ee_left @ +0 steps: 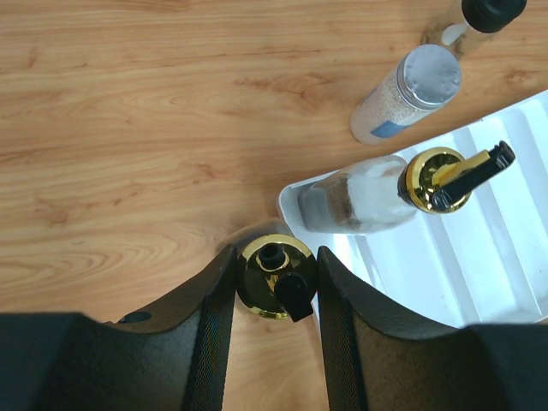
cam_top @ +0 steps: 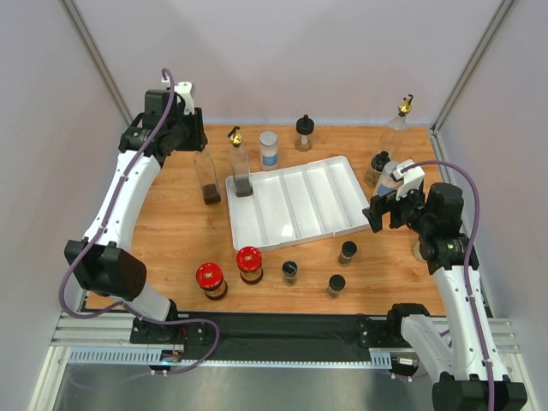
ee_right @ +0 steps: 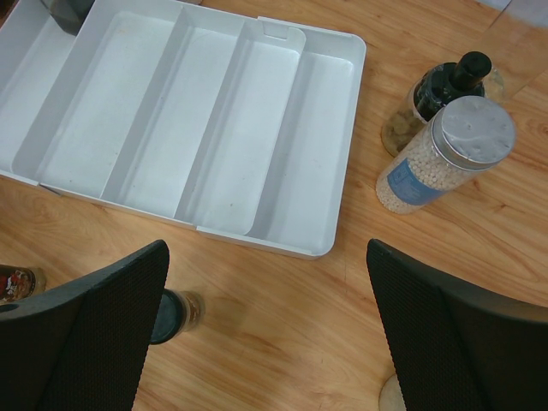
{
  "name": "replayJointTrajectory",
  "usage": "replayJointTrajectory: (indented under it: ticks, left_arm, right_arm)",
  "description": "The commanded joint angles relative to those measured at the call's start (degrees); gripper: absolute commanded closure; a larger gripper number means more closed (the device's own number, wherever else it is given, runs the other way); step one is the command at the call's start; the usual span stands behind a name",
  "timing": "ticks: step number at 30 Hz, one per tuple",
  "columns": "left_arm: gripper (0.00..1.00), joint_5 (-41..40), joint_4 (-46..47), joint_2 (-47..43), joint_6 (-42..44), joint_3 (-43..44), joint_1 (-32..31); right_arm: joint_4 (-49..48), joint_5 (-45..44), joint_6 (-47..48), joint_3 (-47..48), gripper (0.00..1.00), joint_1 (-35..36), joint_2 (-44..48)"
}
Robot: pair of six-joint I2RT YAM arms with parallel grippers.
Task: Organize the condiment bottles
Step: Pick up the bottle from the center of the board.
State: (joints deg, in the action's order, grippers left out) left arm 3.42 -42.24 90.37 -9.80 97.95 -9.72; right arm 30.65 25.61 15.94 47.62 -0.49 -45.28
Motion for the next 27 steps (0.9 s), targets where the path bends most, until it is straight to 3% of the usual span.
replayJointTrajectory:
  ticks: [1,16,27]
  left_arm:
    - [1.00,0.5,3.7,-5.1,0.7,-0.8,0.1]
    - [1.00,5.6,2.6,-12.3,-0.3,-8.6,0.0]
    - [1.00,7.5,0.3,-15.0,-0.7,-8.2,0.0]
  right_arm:
    - [-1.0,0.1,0.5,-0.2,0.00,0.2,0.9]
    - [-1.1,-0.1,0.5,-0.3,0.00,0.2,0.6]
    - [-1.0,-0.1,0.5,-0.3,0.00,0.2,0.5]
